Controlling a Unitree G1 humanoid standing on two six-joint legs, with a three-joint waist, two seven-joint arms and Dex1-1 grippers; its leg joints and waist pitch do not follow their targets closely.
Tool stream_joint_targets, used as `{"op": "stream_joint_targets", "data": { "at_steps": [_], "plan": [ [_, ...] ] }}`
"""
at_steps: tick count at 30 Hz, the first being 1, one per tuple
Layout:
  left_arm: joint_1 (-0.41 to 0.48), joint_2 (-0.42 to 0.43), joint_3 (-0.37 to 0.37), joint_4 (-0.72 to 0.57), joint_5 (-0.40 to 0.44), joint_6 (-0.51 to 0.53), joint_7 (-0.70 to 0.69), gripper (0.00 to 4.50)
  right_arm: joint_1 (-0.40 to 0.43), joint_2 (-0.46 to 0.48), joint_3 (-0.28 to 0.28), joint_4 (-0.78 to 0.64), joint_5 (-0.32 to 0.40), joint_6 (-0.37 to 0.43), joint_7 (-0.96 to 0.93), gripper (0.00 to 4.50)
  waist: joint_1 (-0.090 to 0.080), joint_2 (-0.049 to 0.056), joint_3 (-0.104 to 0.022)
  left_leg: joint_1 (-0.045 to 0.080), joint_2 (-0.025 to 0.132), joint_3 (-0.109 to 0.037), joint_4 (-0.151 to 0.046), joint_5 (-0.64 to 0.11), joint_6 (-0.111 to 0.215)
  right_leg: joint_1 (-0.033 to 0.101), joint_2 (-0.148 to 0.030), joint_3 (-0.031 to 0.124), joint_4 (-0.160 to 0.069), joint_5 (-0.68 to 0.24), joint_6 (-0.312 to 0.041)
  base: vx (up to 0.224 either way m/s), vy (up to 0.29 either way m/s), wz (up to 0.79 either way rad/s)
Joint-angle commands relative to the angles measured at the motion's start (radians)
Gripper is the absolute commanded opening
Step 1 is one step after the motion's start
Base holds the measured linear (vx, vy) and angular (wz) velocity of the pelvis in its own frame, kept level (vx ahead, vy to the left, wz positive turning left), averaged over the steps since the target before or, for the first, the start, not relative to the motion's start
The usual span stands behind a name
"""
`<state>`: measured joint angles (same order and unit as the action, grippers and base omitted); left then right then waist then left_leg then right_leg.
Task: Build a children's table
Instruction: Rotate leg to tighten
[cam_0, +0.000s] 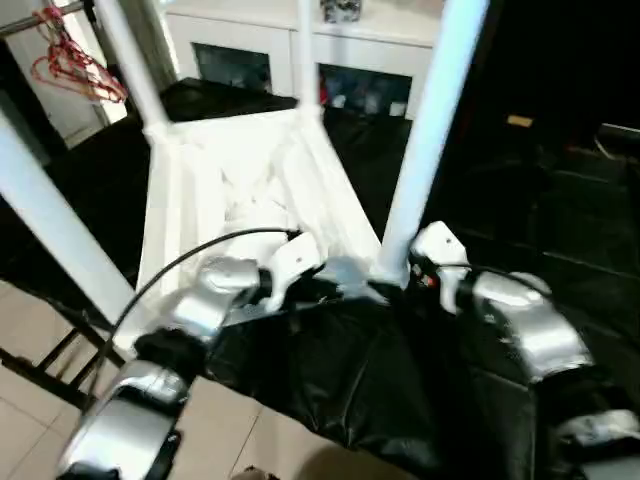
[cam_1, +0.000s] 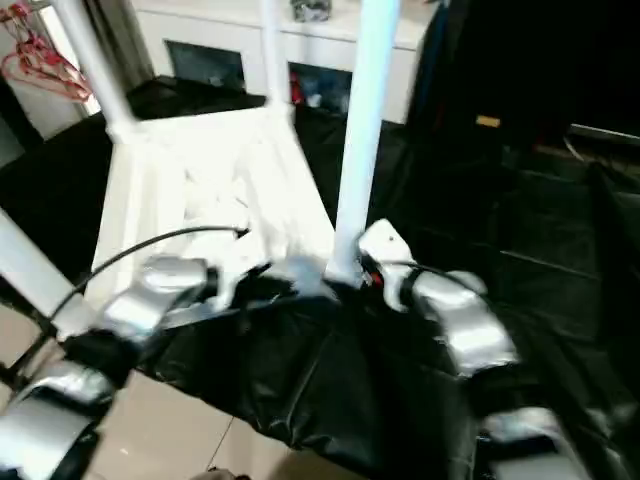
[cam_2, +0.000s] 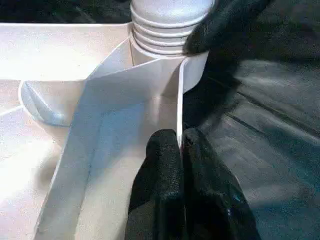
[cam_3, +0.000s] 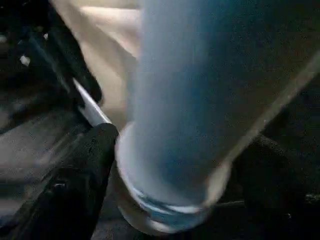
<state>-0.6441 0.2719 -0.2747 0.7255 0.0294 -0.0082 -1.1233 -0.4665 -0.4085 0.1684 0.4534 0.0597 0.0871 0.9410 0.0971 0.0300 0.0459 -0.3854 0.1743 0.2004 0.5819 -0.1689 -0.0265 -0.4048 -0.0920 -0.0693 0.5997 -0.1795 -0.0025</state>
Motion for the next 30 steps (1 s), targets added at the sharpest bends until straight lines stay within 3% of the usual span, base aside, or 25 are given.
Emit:
{"op": "stream_joint_targets", "data": {
  "at_steps": [1, 4, 11, 12, 14, 22, 30],
  "plan": [
    [0.013, 0.007, -0.007, -0.035, -0.045, -0.013, -0.067, 0.0, 0.007, -0.023, 0.018, -0.036, 0.02, 0.004, 0.051, 3.85, 0.007, -0.023, -0.06, 0.018, 0.064, -0.025, -0.064, -0.227, 0.076, 0.047, -0.069, 0.045, -0.068, -0.213, -0.236, 0.0, 0.0, 0.0],
    [0.022, 0.027, -0.012, -0.058, -0.052, -0.004, -0.112, 0.0, 0.011, -0.044, 0.021, -0.052, 0.034, 0.012, 0.09, 3.85, 0.01, -0.021, -0.059, 0.022, 0.065, -0.025, -0.066, -0.241, 0.061, 0.043, -0.069, 0.047, -0.07, -0.236, -0.232, 0.0, 0.0, 0.0],
    [0.036, 0.054, -0.015, -0.09, -0.053, 0.007, -0.161, 0.0, 0.028, -0.077, 0.037, -0.095, 0.047, 0.028, 0.176, 3.85, 0.02, -0.023, -0.061, 0.021, 0.064, -0.025, -0.064, -0.22, 0.06, 0.044, -0.068, 0.047, -0.064, -0.199, -0.234, 0.0, 0.0, 0.0],
    [0.037, 0.055, -0.017, -0.093, -0.054, 0.009, -0.165, 0.0, 0.029, -0.078, 0.039, -0.098, 0.049, 0.03, 0.178, 3.58, 0.02, -0.023, -0.061, 0.021, 0.064, -0.025, -0.064, -0.22, 0.06, 0.045, -0.069, 0.047, -0.064, -0.197, -0.236, 0.0, 0.0, 0.0],
    [0.038, 0.057, -0.017, -0.097, -0.055, 0.016, -0.173, 0.0, 0.031, -0.077, 0.043, -0.101, 0.051, 0.036, 0.18, 3.58, 0.019, -0.025, -0.06, 0.02, 0.064, -0.025, -0.064, -0.216, 0.061, 0.045, -0.069, 0.047, -0.064, -0.197, -0.238, 0.0, 0.0, 0.0],
    [0.046, 0.06, -0.017, -0.105, -0.052, 0.021, -0.174, 0.0, 0.034, -0.069, 0.046, -0.11, 0.045, 0.038, 0.183, 2.89, 0.019, -0.028, -0.061, 0.02, 0.063, -0.025, -0.062, -0.204, 0.062, 0.045, -0.069, 0.046, -0.064, -0.199, -0.235, 0.0, 0.0, 0.0],
    [0.046, 0.051, -0.01, -0.099, -0.049, 0.027, -0.145, 0.0, 0.045, -0.06, 0.05, -0.121, 0.05, 0.04, 0.182, 2.73, 0.02, -0.028, -0.062, 0.019, 0.062, -0.025, -0.059, -0.193, 0.066, 0.047, -0.069, 0.046, -0.061, -0.189, -0.236, 0.0, 0.0, 0.0]
  ]
}}
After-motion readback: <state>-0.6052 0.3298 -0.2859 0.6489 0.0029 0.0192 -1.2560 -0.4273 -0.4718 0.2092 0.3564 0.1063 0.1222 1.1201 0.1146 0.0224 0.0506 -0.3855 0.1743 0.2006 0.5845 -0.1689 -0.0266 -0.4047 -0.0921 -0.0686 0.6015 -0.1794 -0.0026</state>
